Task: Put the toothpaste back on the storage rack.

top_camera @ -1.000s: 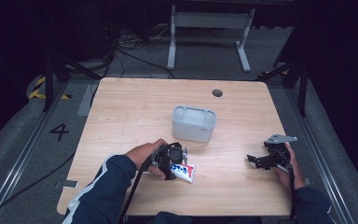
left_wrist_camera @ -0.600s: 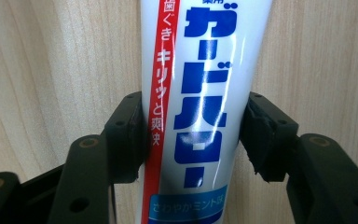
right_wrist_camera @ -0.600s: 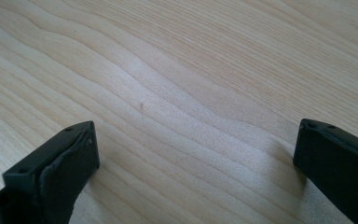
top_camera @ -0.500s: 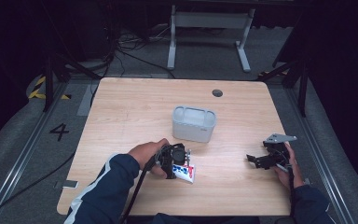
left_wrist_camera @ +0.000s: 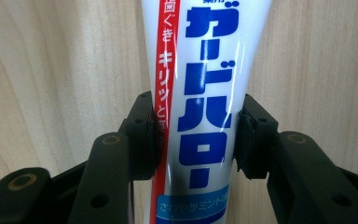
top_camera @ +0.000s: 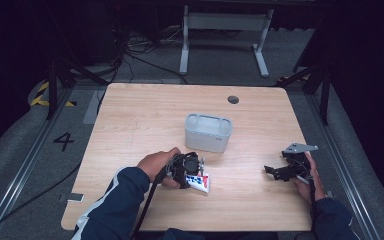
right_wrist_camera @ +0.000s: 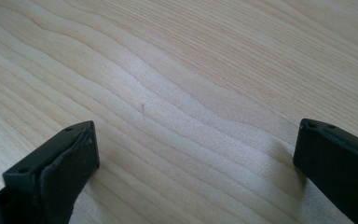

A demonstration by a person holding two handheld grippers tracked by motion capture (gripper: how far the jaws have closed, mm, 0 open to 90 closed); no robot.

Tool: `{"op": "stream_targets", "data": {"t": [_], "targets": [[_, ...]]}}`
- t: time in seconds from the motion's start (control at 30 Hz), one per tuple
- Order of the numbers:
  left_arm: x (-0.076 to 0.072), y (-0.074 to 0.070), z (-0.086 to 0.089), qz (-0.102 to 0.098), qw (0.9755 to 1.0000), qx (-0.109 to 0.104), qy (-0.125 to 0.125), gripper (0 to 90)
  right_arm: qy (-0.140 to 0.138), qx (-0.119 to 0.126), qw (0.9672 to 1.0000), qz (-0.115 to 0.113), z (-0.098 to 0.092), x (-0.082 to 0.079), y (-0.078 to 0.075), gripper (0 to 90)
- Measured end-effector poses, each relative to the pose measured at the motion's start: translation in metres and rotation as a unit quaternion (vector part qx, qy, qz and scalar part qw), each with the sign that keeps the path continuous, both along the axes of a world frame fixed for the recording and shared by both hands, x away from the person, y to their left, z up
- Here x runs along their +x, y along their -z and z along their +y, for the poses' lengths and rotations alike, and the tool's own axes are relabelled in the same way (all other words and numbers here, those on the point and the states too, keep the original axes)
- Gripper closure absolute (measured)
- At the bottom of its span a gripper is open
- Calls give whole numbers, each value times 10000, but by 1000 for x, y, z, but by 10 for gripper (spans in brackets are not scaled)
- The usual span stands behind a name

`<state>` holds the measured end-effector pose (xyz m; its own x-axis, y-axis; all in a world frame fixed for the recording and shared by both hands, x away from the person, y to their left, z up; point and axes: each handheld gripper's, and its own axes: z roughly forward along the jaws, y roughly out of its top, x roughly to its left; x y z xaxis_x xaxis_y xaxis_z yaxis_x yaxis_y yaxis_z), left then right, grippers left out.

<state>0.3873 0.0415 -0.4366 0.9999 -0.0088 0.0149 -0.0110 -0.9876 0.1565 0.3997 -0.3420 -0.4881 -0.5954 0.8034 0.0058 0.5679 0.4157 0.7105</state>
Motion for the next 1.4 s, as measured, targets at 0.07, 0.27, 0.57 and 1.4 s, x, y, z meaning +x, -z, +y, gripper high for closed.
{"op": "stream_targets", "data": {"t": [0.07, 0.27, 0.57, 1.4], "targets": [[0, -1, 1, -27, 10000, -88, -17, 576, -1, 0, 10000, 1, 0, 0, 0, 2], [2, -3, 2, -82, 9991, -412, -56, 590, -28, 2, 10000, -9, 0, -1, 0, 2], [-3, -14, 9, -277, 9954, -899, -196, 608, -32, -11, 10000, -10, -1, -3, 0, 2], [-13, -46, 38, -556, 9729, -2155, -632, 620, -31, -11, 10000, -10, -1, -3, 0, 2]]}}
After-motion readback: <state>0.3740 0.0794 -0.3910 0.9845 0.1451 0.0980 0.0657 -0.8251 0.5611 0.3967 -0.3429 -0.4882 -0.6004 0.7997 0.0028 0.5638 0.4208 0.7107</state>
